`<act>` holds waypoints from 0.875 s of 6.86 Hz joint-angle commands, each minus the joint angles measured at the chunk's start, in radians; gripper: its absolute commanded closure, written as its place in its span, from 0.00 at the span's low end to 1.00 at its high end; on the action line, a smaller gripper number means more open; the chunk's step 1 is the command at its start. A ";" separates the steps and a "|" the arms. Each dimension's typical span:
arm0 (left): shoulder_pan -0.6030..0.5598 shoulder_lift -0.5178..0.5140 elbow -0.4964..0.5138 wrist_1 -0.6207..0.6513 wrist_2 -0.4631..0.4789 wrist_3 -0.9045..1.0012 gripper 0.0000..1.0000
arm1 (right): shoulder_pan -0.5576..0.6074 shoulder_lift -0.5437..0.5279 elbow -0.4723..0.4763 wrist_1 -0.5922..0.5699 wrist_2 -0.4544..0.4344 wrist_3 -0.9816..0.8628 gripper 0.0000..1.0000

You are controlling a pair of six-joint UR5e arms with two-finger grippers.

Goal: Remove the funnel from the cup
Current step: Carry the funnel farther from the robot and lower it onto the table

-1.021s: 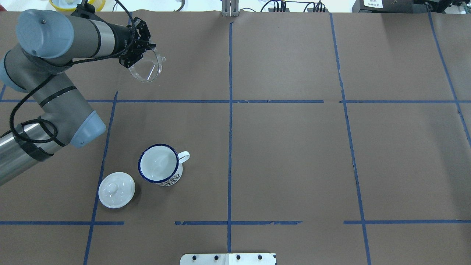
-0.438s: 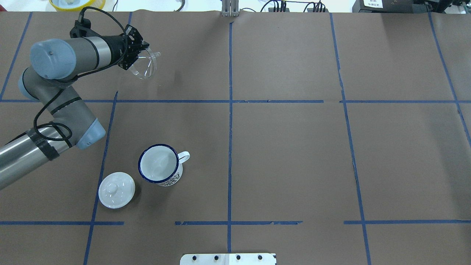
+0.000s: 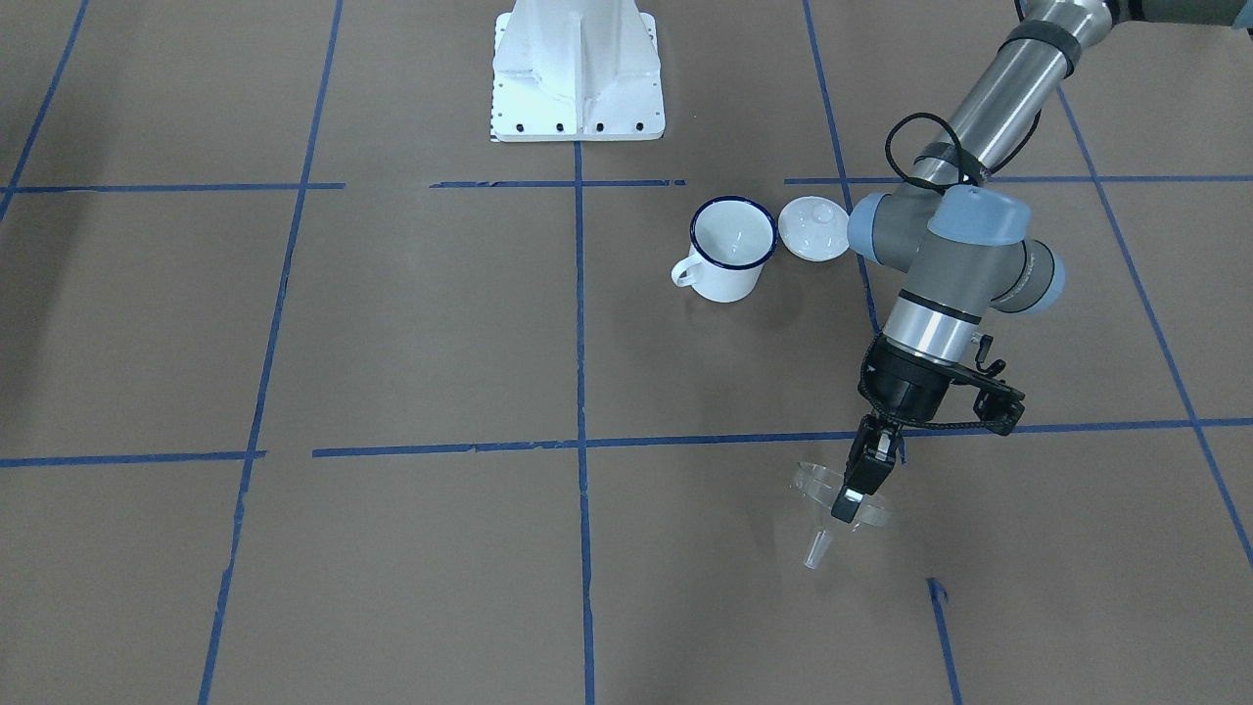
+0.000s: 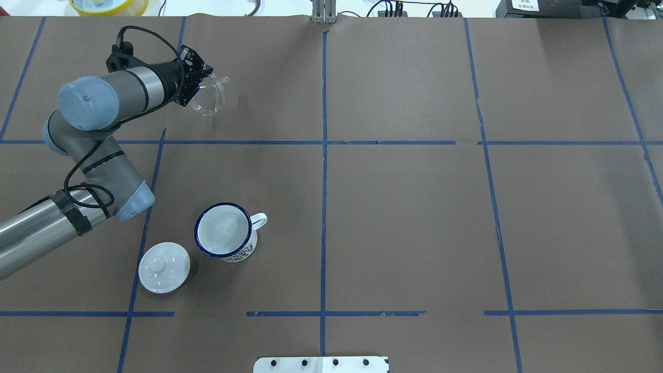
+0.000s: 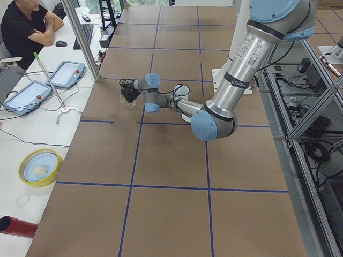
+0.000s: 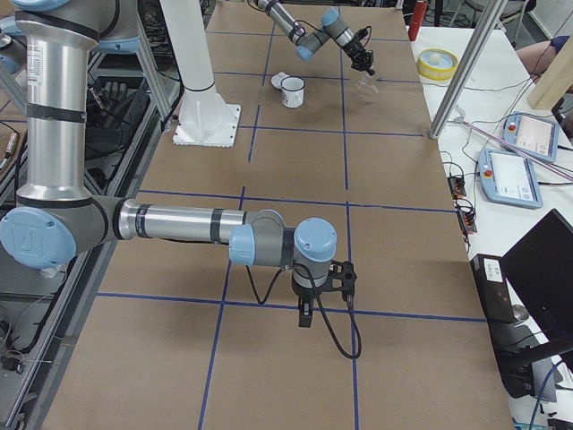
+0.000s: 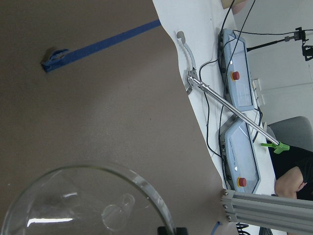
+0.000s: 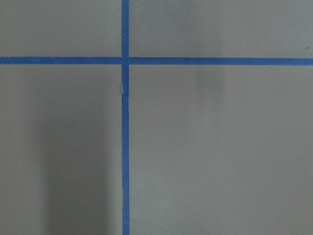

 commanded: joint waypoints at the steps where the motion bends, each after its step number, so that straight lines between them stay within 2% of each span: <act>1: 0.023 -0.010 0.032 -0.043 0.035 -0.020 1.00 | 0.000 0.000 -0.001 0.000 0.000 0.000 0.00; 3: 0.035 -0.025 0.040 -0.043 0.037 -0.024 1.00 | 0.000 0.000 0.000 0.000 0.000 0.000 0.00; 4: 0.041 -0.024 0.049 -0.043 0.035 -0.024 0.59 | 0.000 0.000 -0.001 0.000 0.000 0.000 0.00; 5: 0.041 -0.024 0.049 -0.043 0.035 -0.022 0.01 | 0.000 0.000 0.000 0.000 0.000 0.000 0.00; 6: 0.040 -0.024 0.042 -0.040 0.031 -0.013 0.00 | 0.000 0.000 -0.001 0.000 0.000 0.000 0.00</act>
